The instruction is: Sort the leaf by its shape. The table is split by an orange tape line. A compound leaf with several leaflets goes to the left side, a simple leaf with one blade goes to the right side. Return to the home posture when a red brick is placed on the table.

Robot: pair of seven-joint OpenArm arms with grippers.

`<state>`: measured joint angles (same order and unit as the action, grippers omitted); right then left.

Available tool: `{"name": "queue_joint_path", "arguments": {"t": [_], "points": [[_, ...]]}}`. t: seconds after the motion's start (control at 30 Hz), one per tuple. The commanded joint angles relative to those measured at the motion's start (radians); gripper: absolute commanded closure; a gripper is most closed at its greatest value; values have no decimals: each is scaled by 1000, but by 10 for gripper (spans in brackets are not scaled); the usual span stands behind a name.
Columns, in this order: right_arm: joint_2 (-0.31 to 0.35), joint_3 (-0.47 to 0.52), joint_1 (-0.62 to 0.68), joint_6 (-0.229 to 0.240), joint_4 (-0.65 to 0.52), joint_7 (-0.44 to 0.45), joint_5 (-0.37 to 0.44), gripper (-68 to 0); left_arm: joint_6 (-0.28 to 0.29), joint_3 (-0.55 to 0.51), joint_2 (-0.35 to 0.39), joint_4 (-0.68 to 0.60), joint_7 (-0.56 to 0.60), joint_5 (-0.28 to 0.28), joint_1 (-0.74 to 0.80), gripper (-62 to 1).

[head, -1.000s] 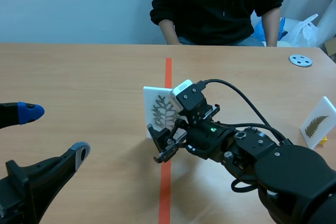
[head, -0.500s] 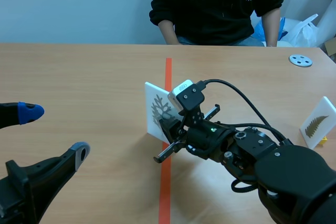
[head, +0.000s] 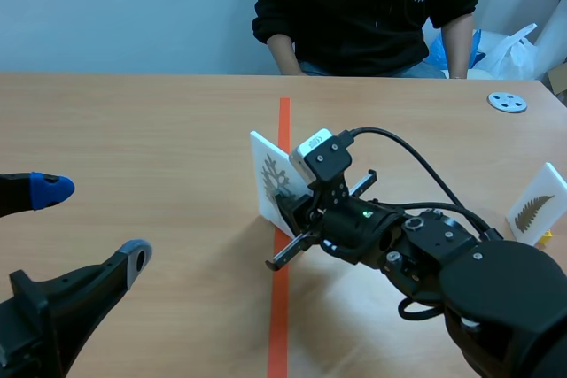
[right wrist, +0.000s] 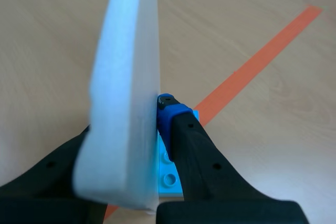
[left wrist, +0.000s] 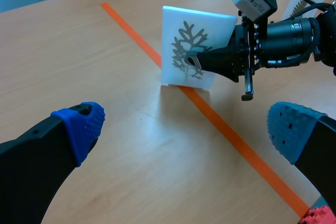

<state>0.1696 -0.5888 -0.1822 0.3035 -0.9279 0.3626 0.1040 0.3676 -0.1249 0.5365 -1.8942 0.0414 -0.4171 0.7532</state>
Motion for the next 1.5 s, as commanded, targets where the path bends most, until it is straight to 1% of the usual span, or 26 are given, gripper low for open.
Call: {"name": "queue_joint_path", "arguments": {"t": [0.0,0.27,0.33,0.4,0.47,0.6,0.8,0.9,1.0,1.1,1.17,1.27,1.33,1.47], "points": [[8,18,-11,0,-33,18,8,-15,1,1,-7,-18,14,-9,-3,-623],[23,128,45,9,-123,5,28,-15,1,1,-7,-18,14,-9,-3,-623],[34,162,68,18,-163,-10,42,-15,1,1,-7,-18,14,-9,-3,-623],[50,198,95,42,-210,-14,55,-15,1,1,-7,-18,14,-9,-3,-623],[66,234,127,54,-261,-25,73,-15,1,1,-7,-18,14,-9,-3,-623],[95,318,203,64,-367,-64,92,-15,1,1,-7,-18,14,-9,-3,-623],[134,457,336,67,-515,-103,170,-15,1,1,-7,-18,14,-9,-3,-623],[148,530,404,88,-581,-121,197,-15,1,1,-8,-18,14,-9,-3,-623],[160,594,472,91,-632,-137,253,-15,1,1,-10,-18,14,-9,-3,-623],[160,658,533,95,-658,-141,295,-15,1,1,-10,-18,14,-9,-3,-623],[160,695,562,111,-659,-145,323,-15,1,1,-10,-18,14,-9,-3,-623],[160,740,588,114,-659,-163,335,-15,1,1,-10,-18,14,-9,-3,-623],[160,760,598,113,-655,-185,353,-15,1,1,-10,-18,14,-9,-3,-623],[160,770,595,105,-616,-189,377,-15,1,1,-10,-18,14,-9,-3,-623]]}}
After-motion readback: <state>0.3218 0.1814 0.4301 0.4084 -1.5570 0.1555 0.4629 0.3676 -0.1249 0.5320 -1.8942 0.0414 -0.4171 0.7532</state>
